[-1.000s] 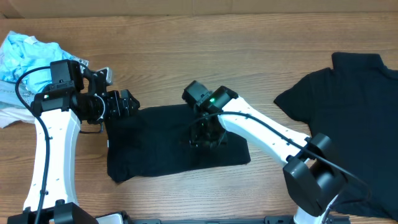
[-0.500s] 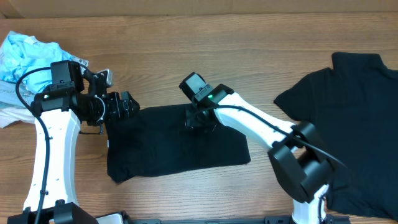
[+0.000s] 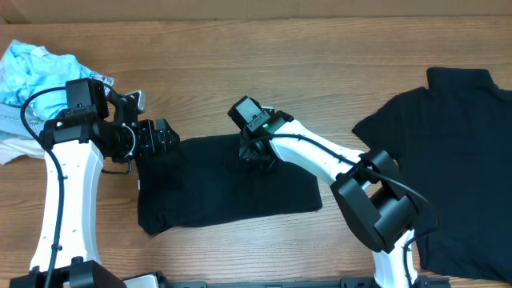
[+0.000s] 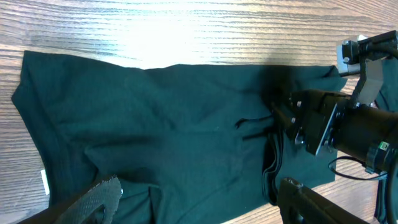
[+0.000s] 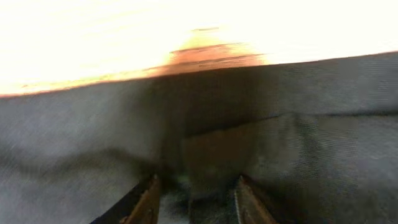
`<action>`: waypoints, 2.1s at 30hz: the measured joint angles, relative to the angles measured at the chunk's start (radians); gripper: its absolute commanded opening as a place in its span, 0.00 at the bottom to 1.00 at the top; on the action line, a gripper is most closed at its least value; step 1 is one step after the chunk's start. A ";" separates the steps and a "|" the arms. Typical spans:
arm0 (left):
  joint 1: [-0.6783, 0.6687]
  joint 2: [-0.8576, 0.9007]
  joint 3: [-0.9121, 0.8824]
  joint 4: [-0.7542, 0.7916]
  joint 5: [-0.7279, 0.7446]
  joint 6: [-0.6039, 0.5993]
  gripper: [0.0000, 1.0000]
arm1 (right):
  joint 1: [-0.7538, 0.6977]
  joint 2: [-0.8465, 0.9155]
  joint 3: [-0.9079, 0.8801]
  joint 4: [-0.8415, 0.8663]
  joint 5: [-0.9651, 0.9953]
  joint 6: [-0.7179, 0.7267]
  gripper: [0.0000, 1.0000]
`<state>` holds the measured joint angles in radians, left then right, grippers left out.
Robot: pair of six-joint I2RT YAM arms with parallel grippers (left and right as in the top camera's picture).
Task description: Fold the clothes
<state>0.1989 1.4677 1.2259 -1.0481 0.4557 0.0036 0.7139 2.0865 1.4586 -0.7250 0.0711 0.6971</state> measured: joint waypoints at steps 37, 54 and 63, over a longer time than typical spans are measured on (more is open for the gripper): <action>0.000 0.000 0.000 -0.068 -0.082 -0.001 1.00 | -0.038 -0.005 0.129 -0.139 -0.124 -0.241 0.28; 0.114 0.058 -0.197 0.068 -0.286 -0.127 1.00 | -0.319 -0.158 0.068 -0.510 -0.383 -0.485 0.16; 0.122 0.245 -0.199 0.114 -0.178 0.016 0.98 | -0.314 -0.157 -0.008 -0.453 -0.423 -0.555 0.16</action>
<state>0.3206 1.7126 1.0271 -0.9344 0.2775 0.0200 0.4000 1.9293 1.4509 -1.1778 -0.3523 0.1425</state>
